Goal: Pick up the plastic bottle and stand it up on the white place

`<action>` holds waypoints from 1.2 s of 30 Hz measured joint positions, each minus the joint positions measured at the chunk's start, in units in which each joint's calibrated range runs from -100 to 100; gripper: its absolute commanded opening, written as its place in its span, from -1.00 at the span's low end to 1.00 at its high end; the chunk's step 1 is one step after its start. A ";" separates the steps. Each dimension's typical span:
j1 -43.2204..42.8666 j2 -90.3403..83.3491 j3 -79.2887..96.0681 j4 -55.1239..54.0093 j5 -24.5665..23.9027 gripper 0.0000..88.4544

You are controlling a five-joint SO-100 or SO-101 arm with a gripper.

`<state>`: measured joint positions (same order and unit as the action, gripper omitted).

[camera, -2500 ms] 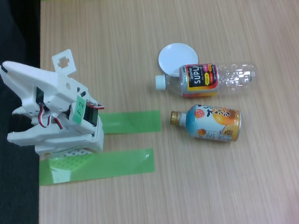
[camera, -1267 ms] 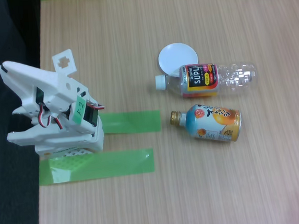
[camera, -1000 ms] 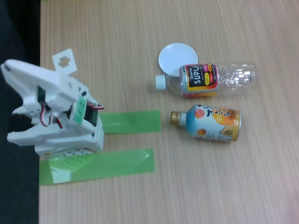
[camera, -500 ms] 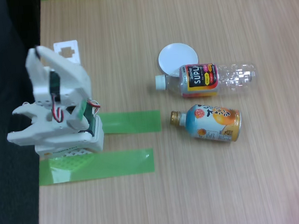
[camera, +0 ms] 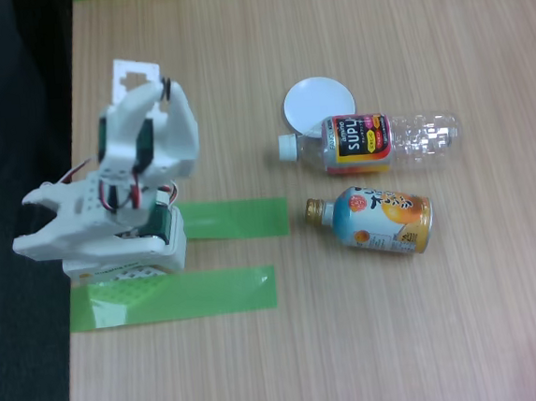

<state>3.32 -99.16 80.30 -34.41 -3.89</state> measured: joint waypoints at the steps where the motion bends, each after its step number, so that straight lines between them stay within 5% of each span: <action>1: -0.07 0.00 -2.35 3.91 0.00 -0.97; 17: -0.07 -0.08 -25.76 62.28 0.00 -0.97; 30: -0.07 0.00 -25.31 69.41 0.00 -0.97; 36: -0.15 0.00 -25.31 79.01 2.73 -0.62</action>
<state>3.18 -99.16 54.99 44.60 -1.16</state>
